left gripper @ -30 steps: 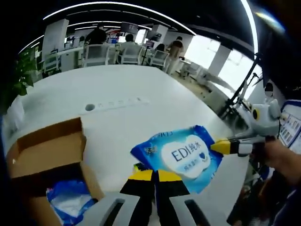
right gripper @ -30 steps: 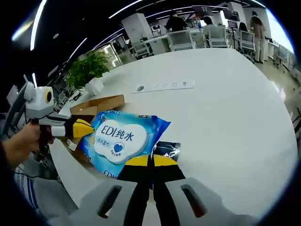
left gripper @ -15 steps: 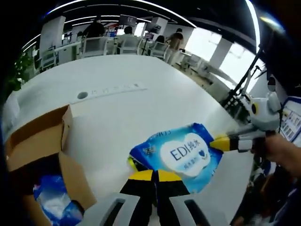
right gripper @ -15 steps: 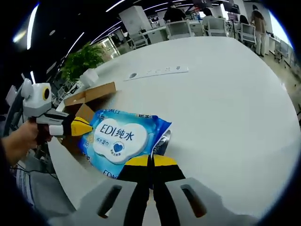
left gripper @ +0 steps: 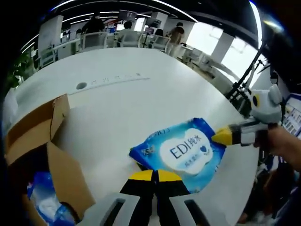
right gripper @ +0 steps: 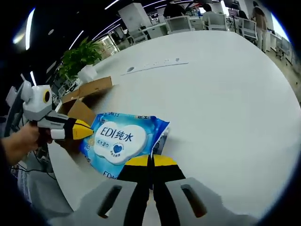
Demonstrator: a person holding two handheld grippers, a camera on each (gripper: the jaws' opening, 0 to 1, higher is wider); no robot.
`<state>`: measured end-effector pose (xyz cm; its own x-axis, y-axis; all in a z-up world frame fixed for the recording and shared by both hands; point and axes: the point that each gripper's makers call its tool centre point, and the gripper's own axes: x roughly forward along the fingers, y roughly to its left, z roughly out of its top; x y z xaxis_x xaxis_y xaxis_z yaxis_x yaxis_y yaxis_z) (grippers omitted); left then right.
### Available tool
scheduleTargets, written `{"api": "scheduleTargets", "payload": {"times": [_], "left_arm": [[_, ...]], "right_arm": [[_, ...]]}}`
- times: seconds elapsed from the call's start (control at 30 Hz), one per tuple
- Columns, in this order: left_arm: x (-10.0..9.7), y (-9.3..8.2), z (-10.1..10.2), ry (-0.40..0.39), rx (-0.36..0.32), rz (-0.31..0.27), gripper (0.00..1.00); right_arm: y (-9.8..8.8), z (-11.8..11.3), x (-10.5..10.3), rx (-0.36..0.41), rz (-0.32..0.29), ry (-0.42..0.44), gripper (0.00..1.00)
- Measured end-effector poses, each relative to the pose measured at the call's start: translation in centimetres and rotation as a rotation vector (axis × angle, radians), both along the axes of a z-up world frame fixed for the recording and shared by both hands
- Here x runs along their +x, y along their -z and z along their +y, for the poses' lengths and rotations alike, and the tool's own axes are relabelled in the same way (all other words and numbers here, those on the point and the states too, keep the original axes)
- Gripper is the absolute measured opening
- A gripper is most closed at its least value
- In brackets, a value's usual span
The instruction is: Operate the shoe box by opening the lid, removing the specified soft item, and placing it in the target area until the item is outside and the box remains undamaged.
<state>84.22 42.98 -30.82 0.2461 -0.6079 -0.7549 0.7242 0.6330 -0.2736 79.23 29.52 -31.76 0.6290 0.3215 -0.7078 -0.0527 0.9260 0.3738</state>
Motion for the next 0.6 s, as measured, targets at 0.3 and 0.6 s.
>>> {"api": "scheduleTargets", "payload": {"times": [0.3, 0.6], "left_arm": [[0.13, 0.59, 0.15, 0.000, 0.000, -0.004, 0.00], [0.47, 0.94, 0.34, 0.020, 0.014, -0.029, 0.05]], "right_arm": [[-0.17, -0.02, -0.09, -0.003, -0.009, -0.001, 0.00], [-0.20, -0.09, -0.03, -0.001, -0.011, 0.007, 0.02]]}}
